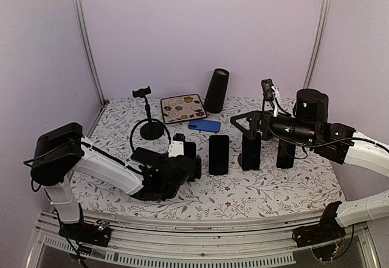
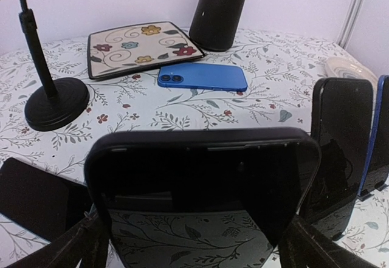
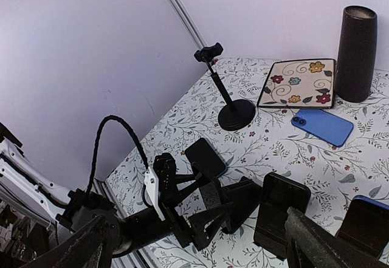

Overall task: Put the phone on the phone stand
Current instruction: Place the phone on the phone stand, then pick up the phone stand from the center of the board.

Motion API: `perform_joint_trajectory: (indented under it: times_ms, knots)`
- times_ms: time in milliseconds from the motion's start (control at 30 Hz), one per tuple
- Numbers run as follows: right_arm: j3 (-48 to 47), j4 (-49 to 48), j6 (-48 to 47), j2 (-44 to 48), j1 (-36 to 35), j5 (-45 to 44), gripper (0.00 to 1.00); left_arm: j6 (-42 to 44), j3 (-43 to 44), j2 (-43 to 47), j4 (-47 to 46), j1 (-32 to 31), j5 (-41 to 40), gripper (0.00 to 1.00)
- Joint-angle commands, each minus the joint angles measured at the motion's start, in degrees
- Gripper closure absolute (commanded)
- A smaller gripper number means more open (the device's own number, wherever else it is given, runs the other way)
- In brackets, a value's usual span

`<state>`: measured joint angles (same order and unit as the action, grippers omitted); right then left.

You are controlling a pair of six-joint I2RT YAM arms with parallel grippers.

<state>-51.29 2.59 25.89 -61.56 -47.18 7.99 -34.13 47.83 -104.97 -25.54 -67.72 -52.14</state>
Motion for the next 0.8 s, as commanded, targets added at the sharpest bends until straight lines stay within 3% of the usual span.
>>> perform_joint_trajectory:
  times_ms: [0, 767]
  knots:
    - [0.8, -0.2, 0.2, 0.7, 0.0, 0.3, 0.01, 0.0, -0.2, 2.3, 1.5, -0.9, -0.6, 0.03]
    - [0.6, -2.8, -0.3, -1.7, 0.0, -1.0, 0.01, 1.5, -1.4, 12.1, 6.3, -2.5, 1.4, 0.03]
